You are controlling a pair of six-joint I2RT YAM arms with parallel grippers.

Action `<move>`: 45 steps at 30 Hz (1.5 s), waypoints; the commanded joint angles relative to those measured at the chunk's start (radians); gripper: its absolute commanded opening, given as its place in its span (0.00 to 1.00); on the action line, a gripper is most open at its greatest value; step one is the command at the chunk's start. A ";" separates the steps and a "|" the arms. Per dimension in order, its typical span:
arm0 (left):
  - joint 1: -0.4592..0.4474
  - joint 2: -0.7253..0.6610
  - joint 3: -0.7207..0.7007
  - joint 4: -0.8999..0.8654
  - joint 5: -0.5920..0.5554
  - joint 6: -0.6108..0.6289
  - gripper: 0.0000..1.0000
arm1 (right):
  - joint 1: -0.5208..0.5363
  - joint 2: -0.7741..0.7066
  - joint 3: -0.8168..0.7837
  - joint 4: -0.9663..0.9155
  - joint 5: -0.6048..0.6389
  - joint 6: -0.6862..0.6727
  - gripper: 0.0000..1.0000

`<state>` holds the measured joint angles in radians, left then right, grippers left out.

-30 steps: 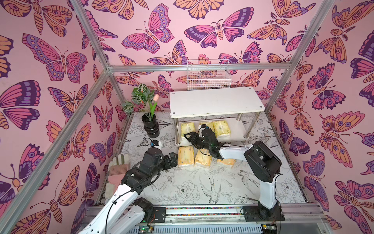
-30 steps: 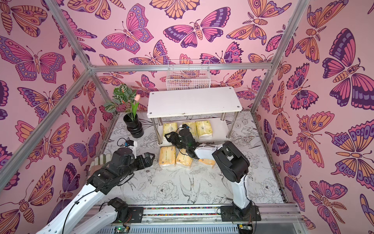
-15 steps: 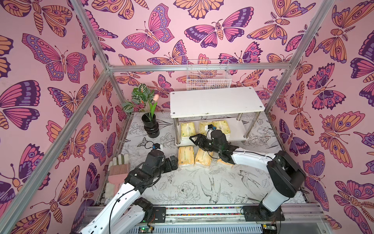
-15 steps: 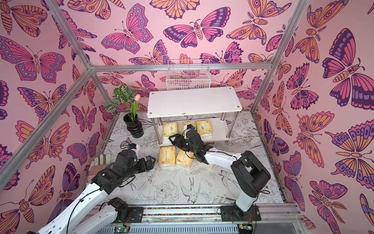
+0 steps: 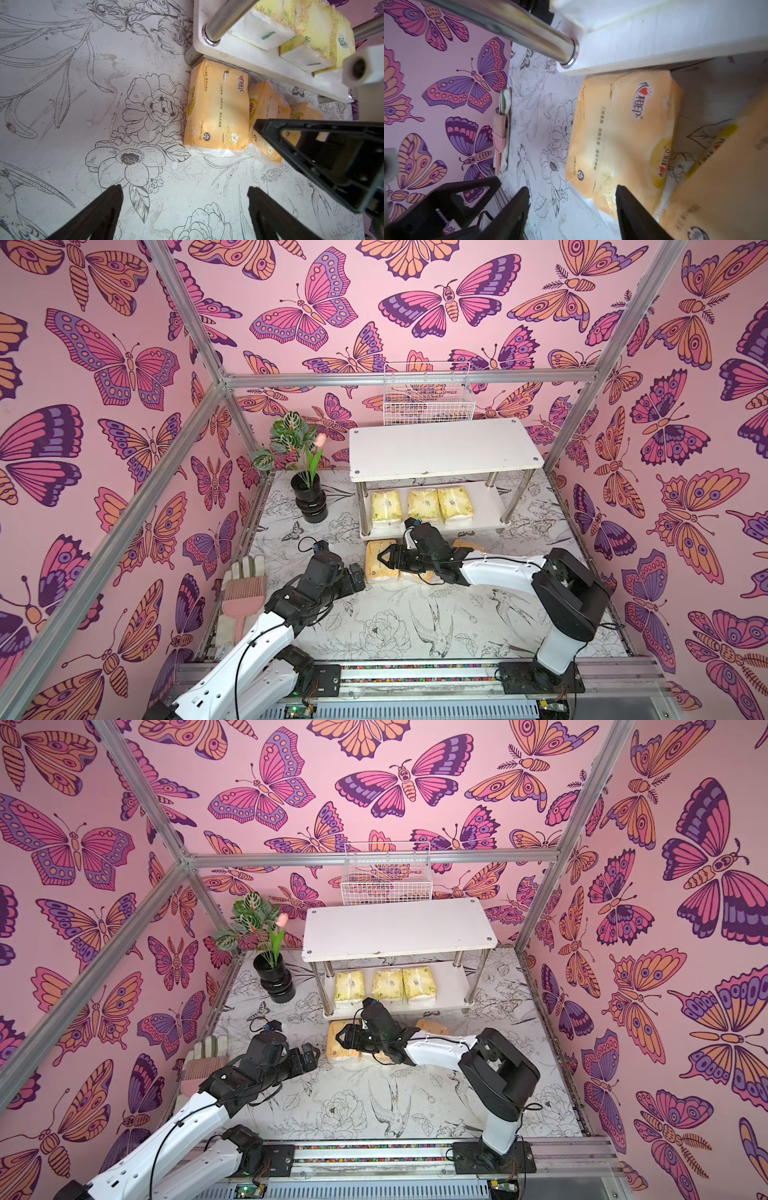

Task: Place the tissue boxes on the shelf by color
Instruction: Pick up the box of tissues from the center of the board.

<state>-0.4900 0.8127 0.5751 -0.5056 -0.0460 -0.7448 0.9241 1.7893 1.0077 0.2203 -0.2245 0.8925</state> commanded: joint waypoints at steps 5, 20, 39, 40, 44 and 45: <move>0.007 -0.021 -0.007 0.004 -0.005 -0.009 1.00 | 0.003 0.017 -0.009 -0.001 0.073 -0.007 0.68; 0.007 -0.022 -0.006 0.005 0.017 -0.003 1.00 | -0.020 -0.097 -0.156 -0.040 0.150 -0.043 0.69; 0.081 0.313 0.049 0.264 0.080 0.016 1.00 | -0.034 -0.006 -0.070 -0.037 -0.007 -0.051 0.73; 0.090 0.334 0.055 0.281 0.092 0.023 0.99 | -0.034 0.000 -0.069 -0.036 0.001 -0.043 0.73; 0.125 0.393 0.052 0.359 0.150 0.036 1.00 | -0.031 0.007 -0.075 -0.033 0.035 -0.022 0.76; 0.136 0.406 0.044 0.395 0.169 0.035 0.99 | -0.030 0.009 -0.074 -0.031 0.039 -0.019 0.77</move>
<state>-0.3779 1.1923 0.6159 -0.2077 0.0612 -0.7315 0.8917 1.7878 0.9173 0.1764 -0.2096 0.8520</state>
